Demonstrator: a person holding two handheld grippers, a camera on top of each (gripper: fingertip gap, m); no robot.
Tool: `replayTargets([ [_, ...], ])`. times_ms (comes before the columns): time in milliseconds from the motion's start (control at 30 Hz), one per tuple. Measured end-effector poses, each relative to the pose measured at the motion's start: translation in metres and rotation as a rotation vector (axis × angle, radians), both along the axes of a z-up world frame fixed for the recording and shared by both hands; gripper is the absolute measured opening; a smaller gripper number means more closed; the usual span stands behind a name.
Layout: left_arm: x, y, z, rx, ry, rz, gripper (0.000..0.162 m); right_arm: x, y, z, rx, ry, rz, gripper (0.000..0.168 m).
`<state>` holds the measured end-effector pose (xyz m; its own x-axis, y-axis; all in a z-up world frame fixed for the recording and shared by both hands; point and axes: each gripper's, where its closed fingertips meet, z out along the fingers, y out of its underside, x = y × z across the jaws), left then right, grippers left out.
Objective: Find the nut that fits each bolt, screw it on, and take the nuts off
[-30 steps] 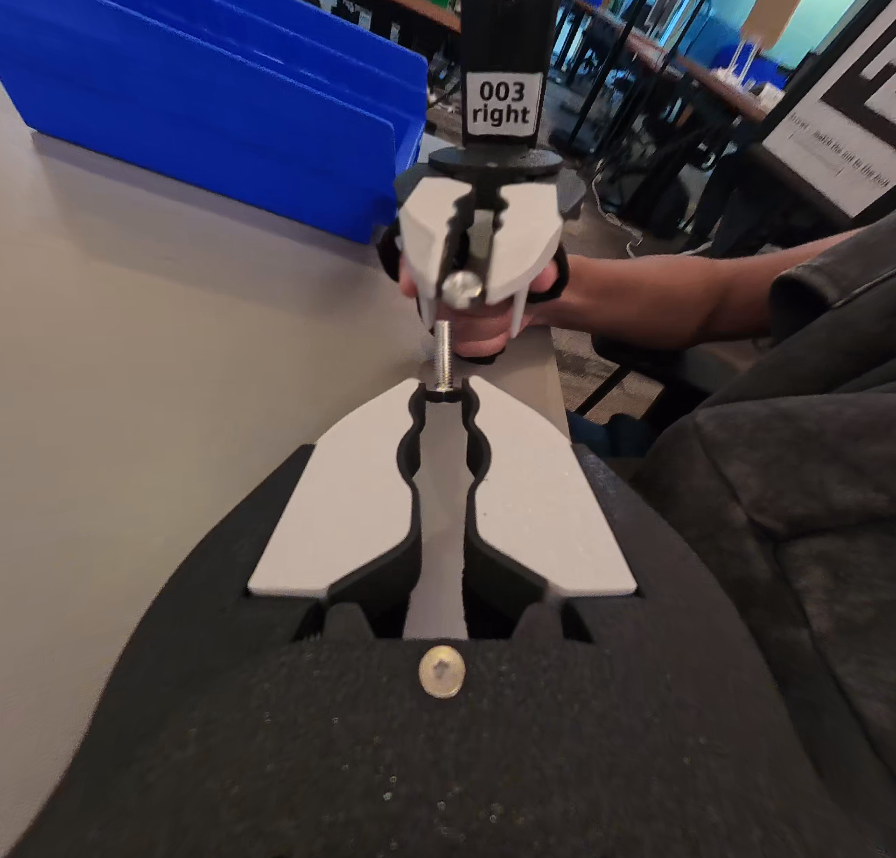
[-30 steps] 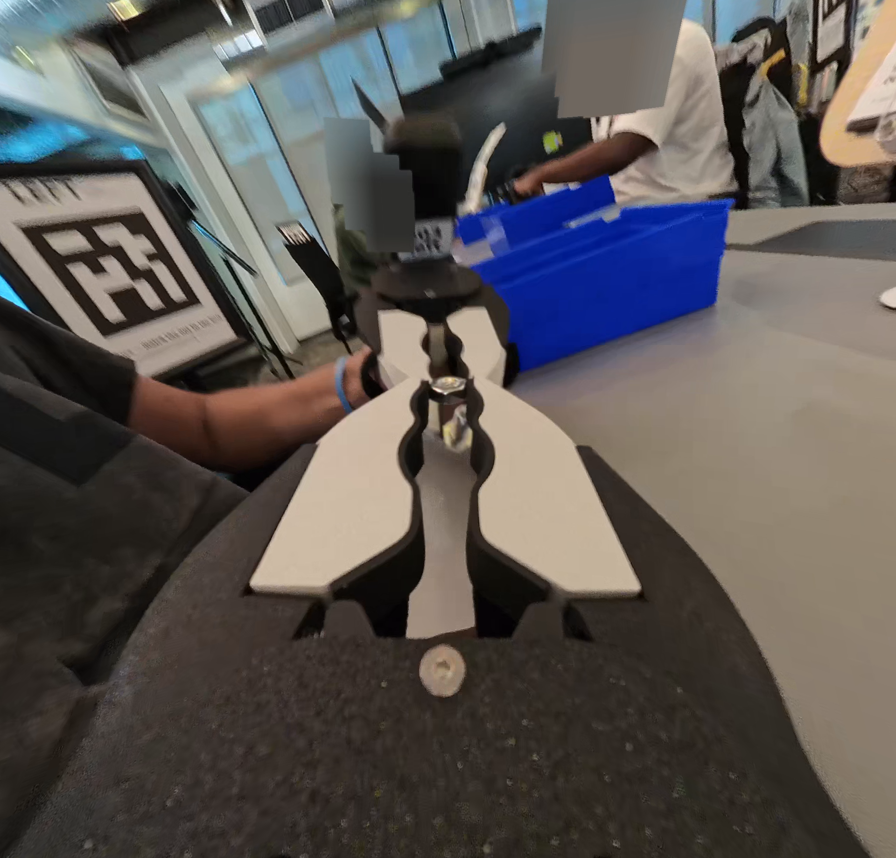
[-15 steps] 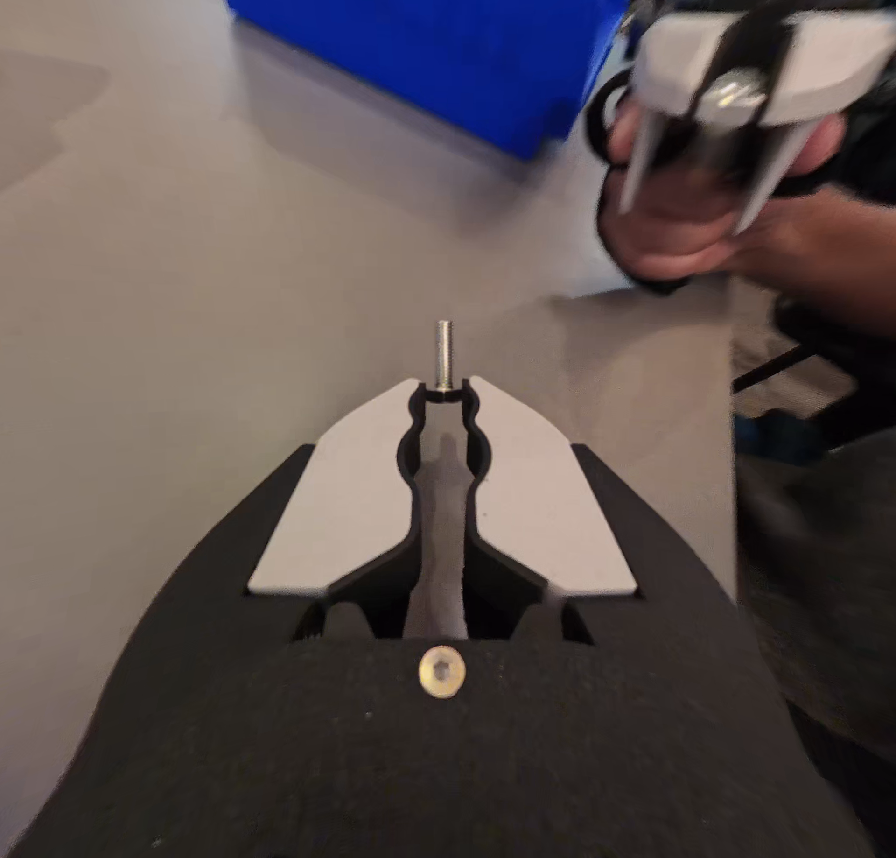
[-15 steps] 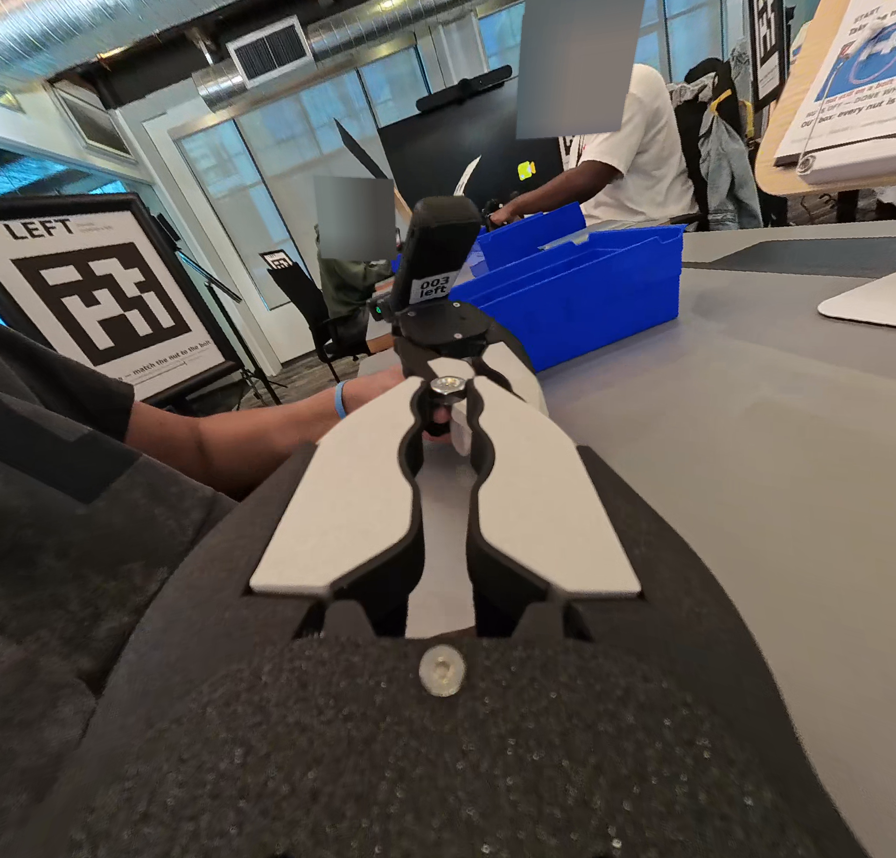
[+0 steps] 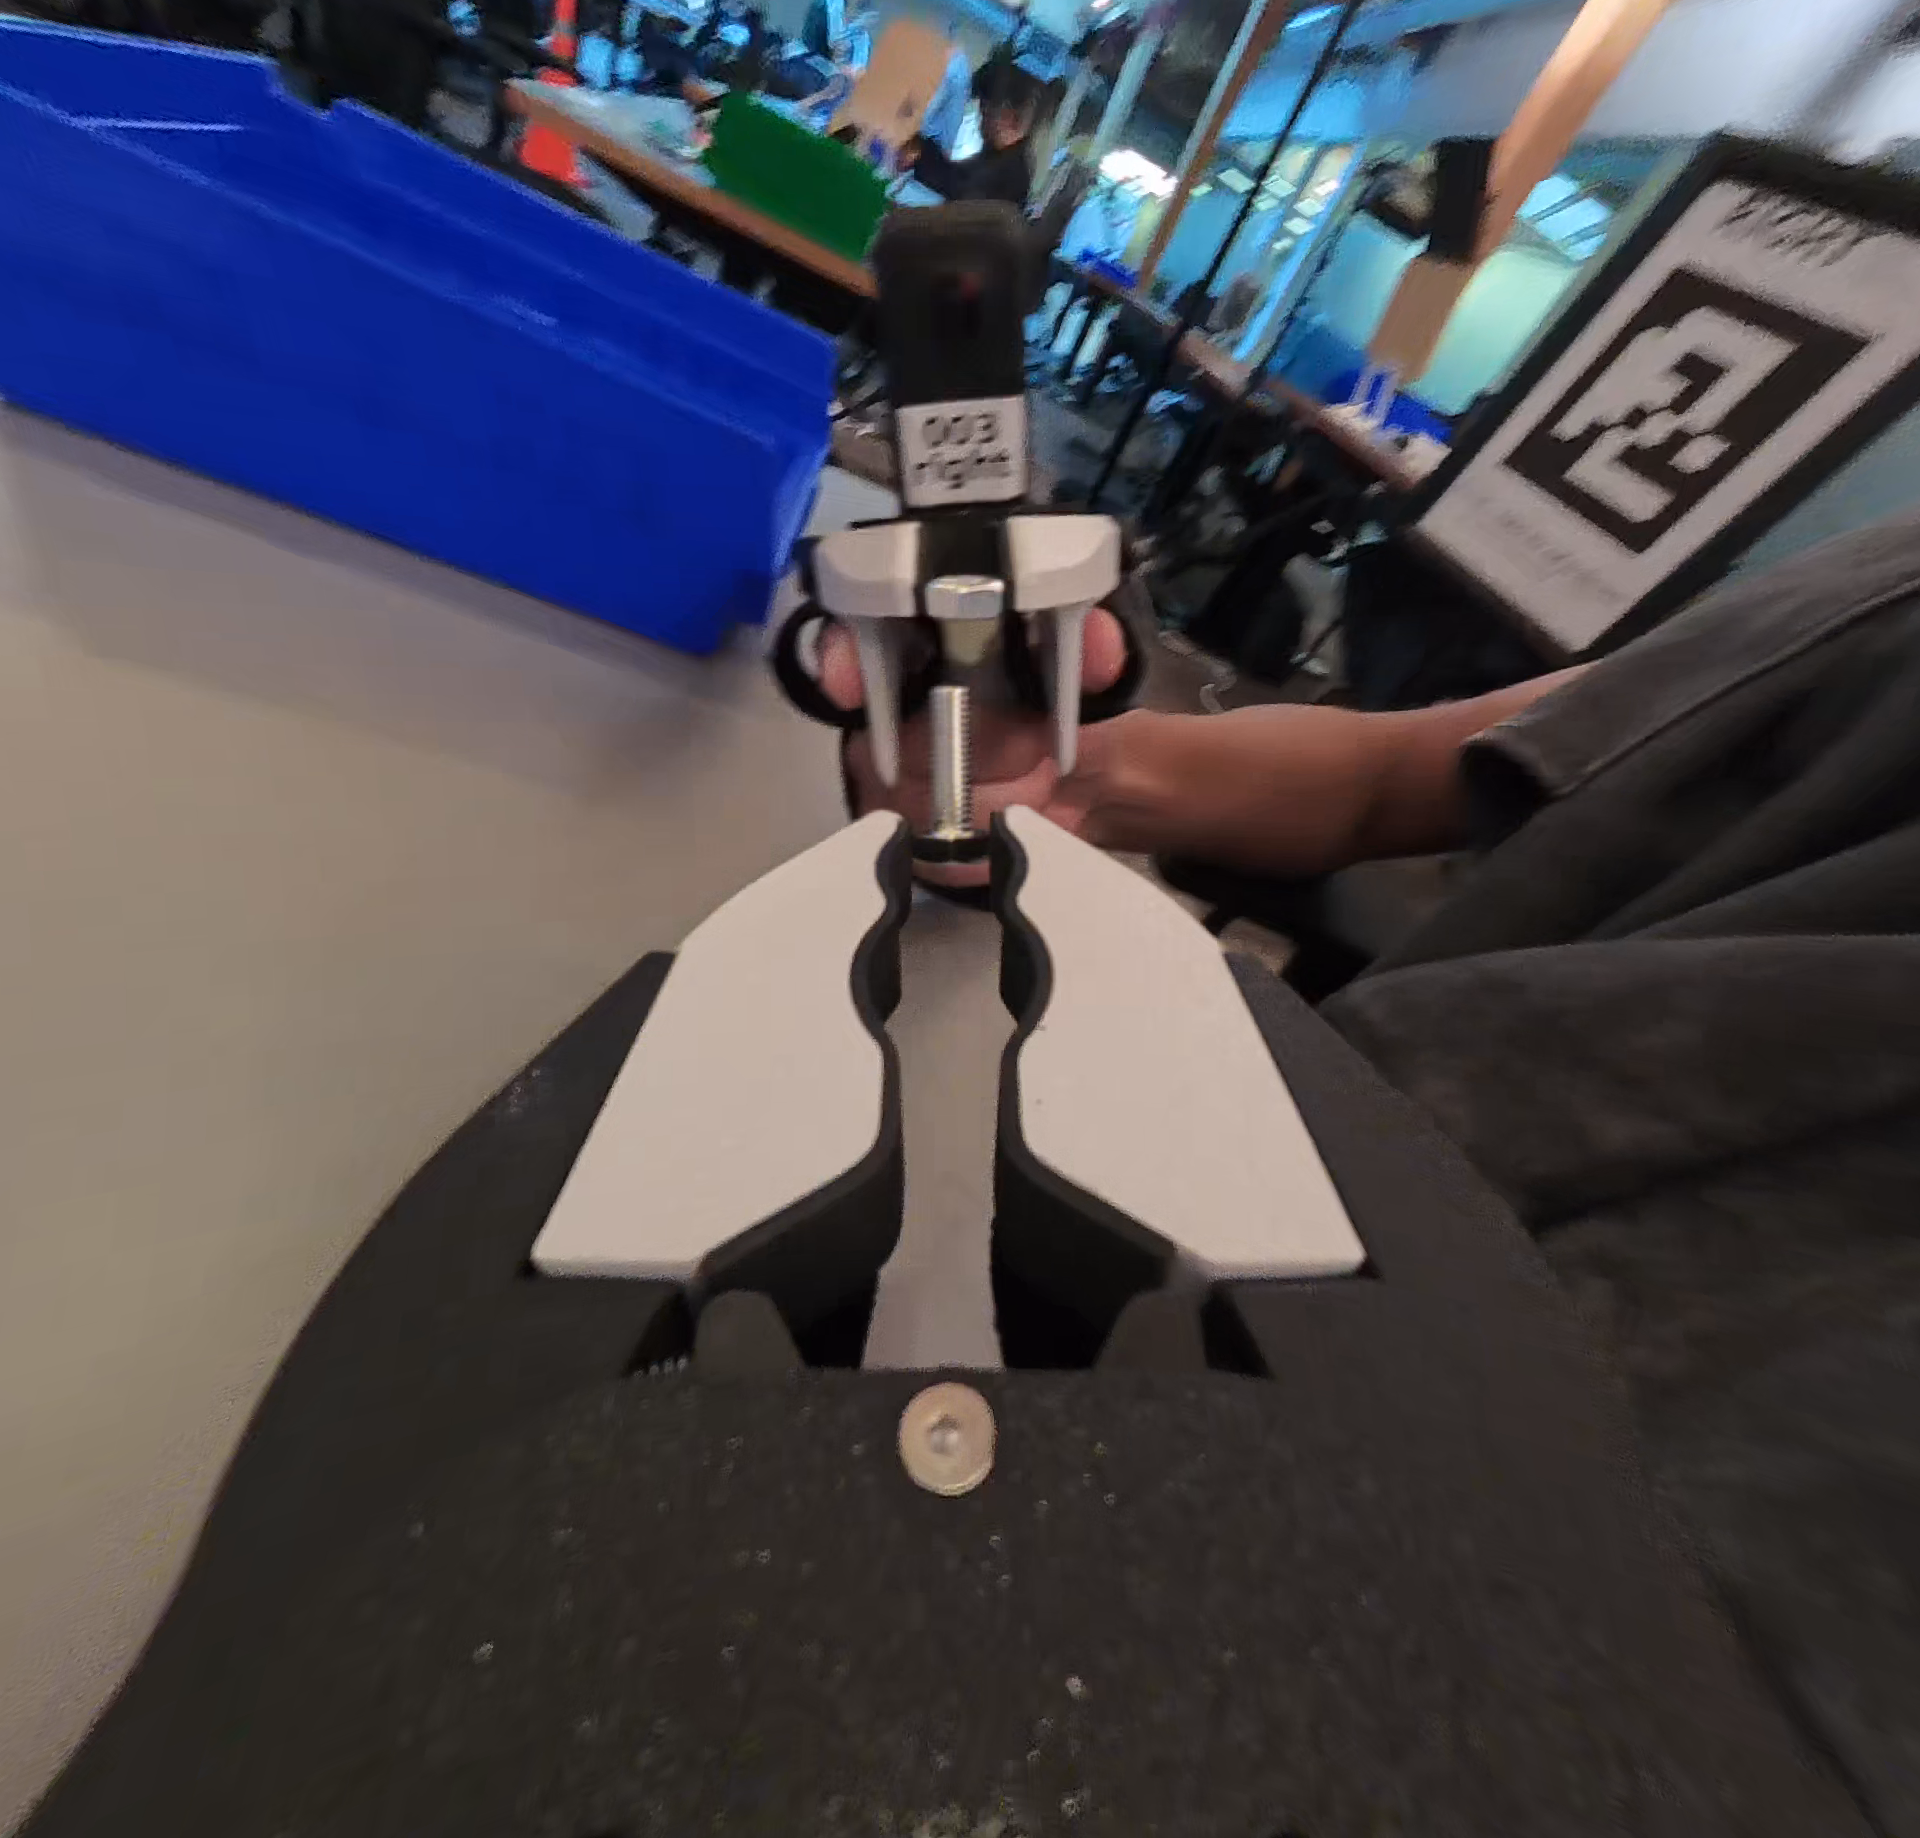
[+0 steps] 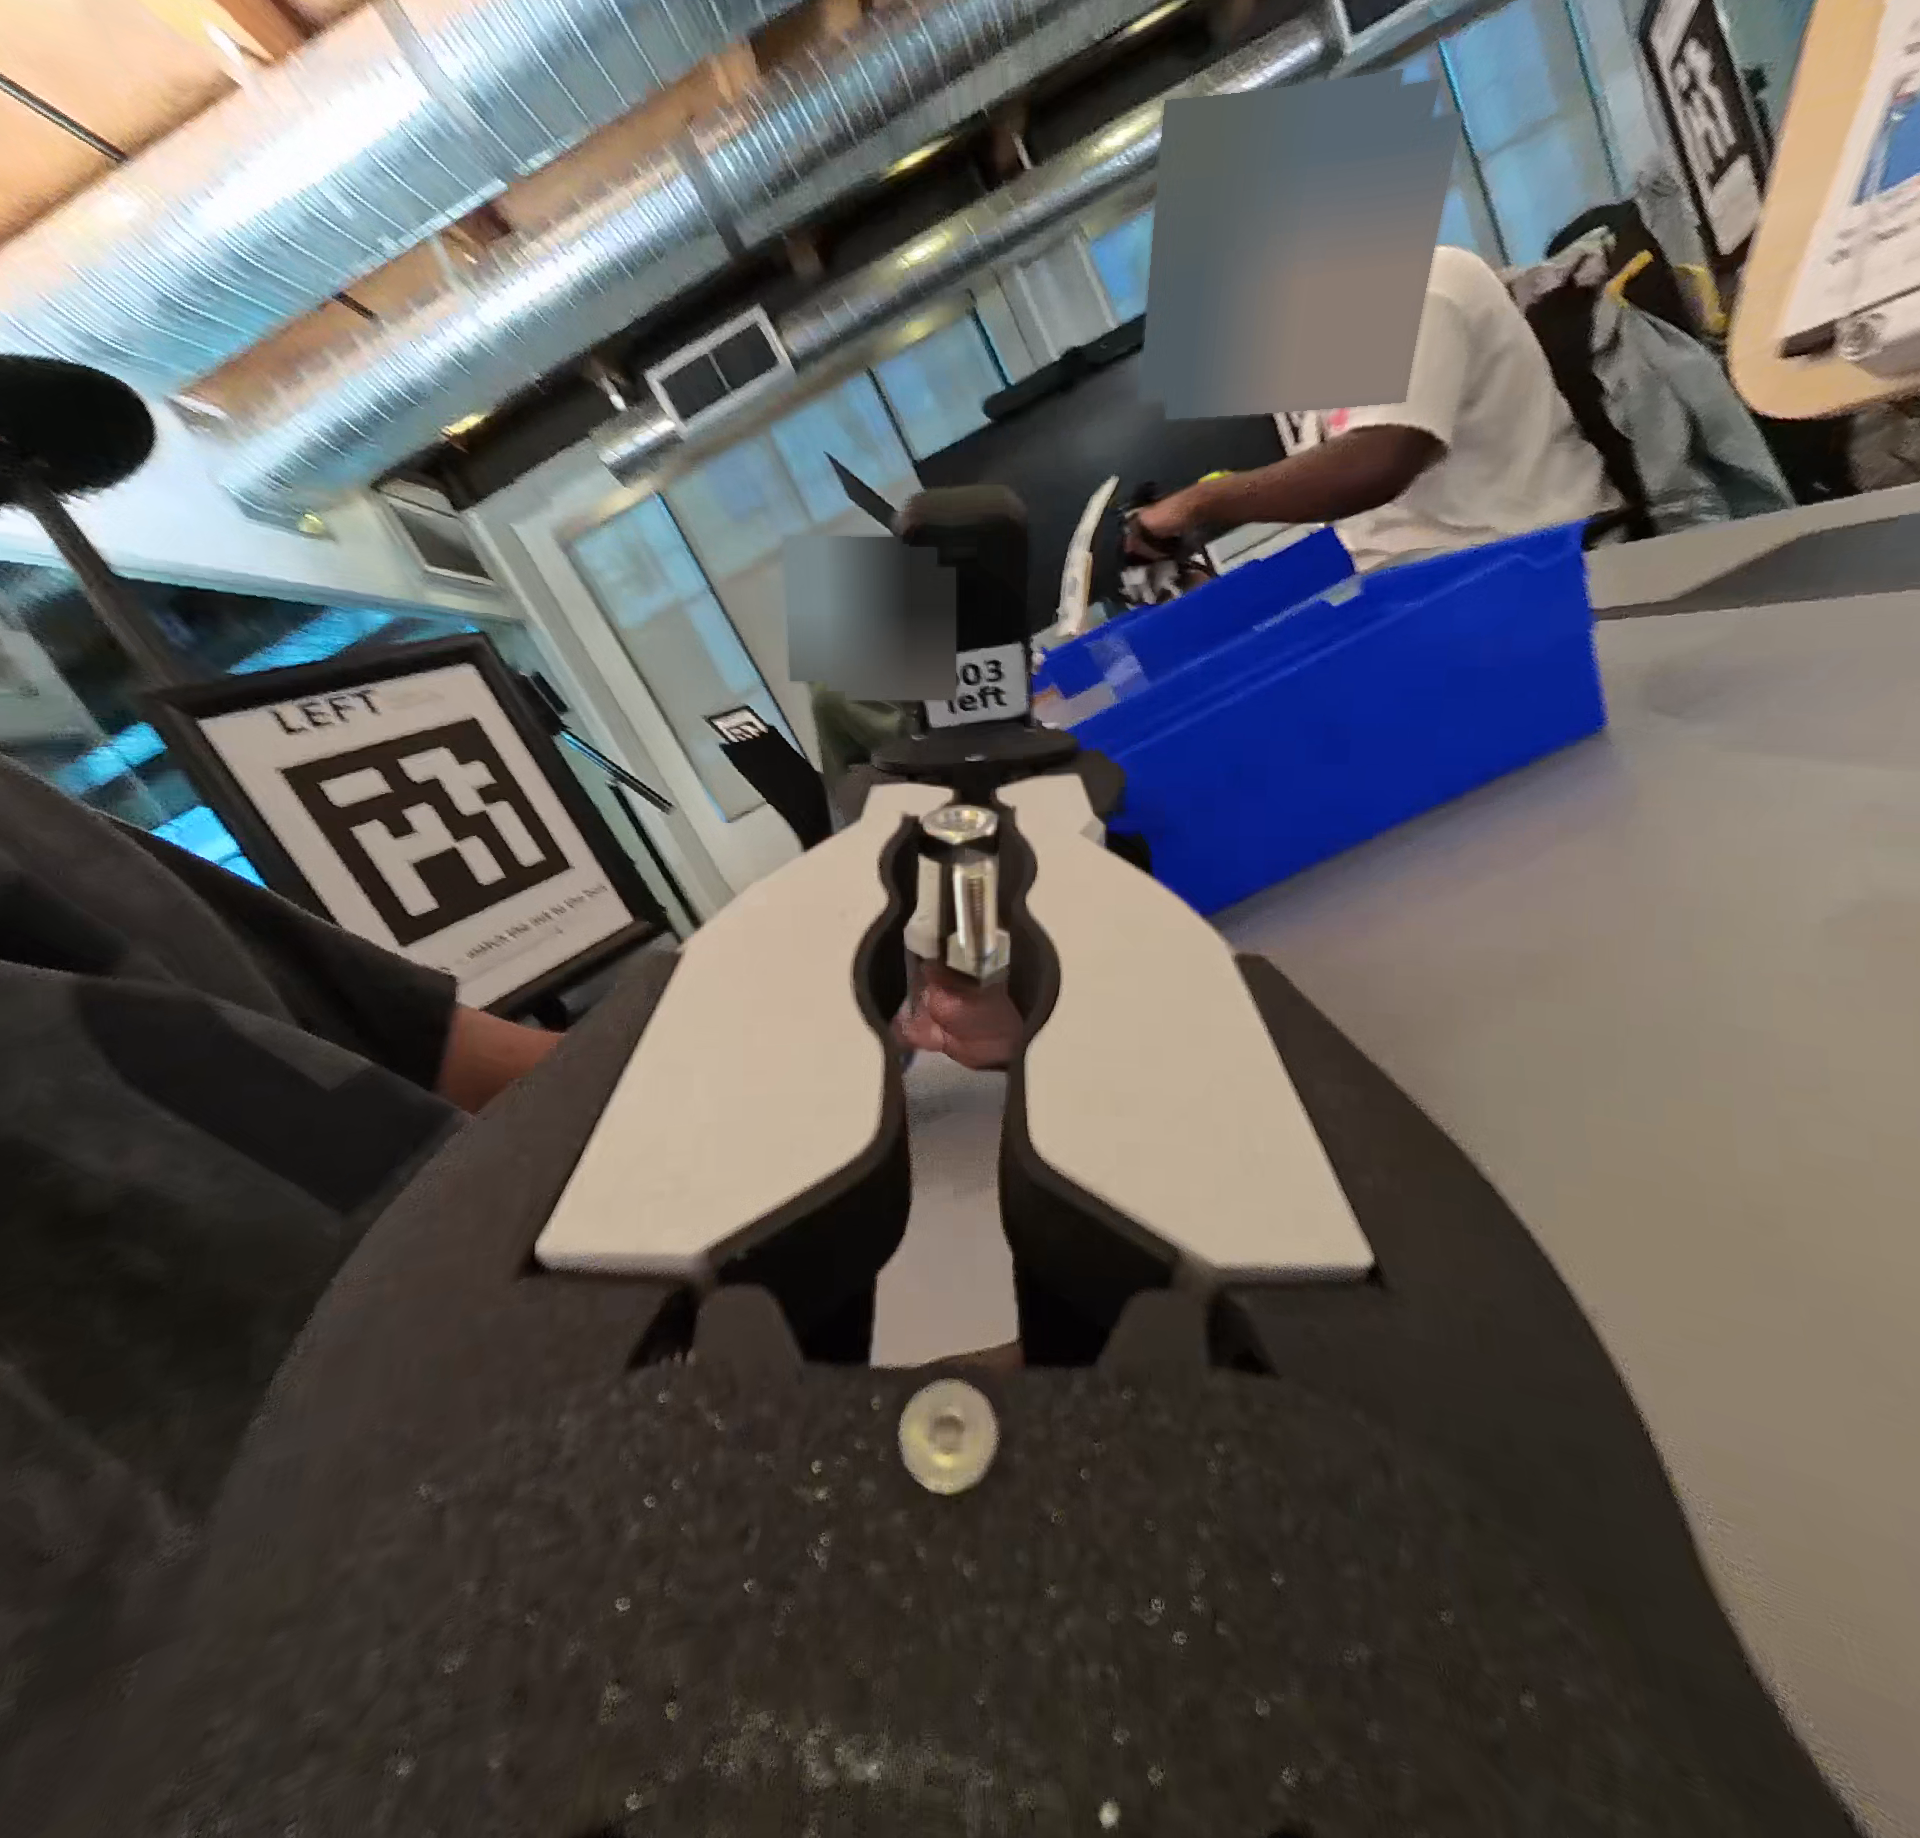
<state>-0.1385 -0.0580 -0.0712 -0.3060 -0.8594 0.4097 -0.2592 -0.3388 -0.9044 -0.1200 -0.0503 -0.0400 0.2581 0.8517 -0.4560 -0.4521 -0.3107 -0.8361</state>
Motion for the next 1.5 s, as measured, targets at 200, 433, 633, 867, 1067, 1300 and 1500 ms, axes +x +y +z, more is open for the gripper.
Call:
replayTargets([
  [200, -0.002, -0.018, 0.019, -0.152, -0.107, -0.116, 0.013, -0.013, -0.015, 0.012, 0.028, 0.049, 0.125, 0.014],
  [433, -0.003, -0.023, 0.035, -0.254, -0.183, -0.188, 0.013, -0.016, -0.013, 0.025, 0.038, 0.123, 0.204, 0.014],
  [633, 0.003, -0.003, 0.051, -0.288, -0.236, -0.187, 0.013, -0.012, 0.001, 0.043, 0.077, 0.147, 0.275, 0.014],
  [867, -0.006, 0.040, 0.069, -0.292, -0.296, -0.151, 0.013, -0.017, 0.035, 0.057, 0.065, 0.150, 0.391, 0.014],
  [1067, -0.010, 0.071, 0.088, -0.483, -0.454, -0.195, 0.013, -0.021, 0.065, 0.077, 0.131, 0.237, 0.352, 0.014],
  [1300, -0.019, 0.087, 0.089, -0.511, -0.491, -0.146, 0.013, -0.004, 0.090, 0.084, 0.179, 0.280, 0.175, 0.015],
  [1500, -0.021, 0.099, 0.082, -0.553, -0.501, -0.074, 0.013, -0.009, 0.101, 0.065, 0.117, 0.278, 0.043, 0.014],
])
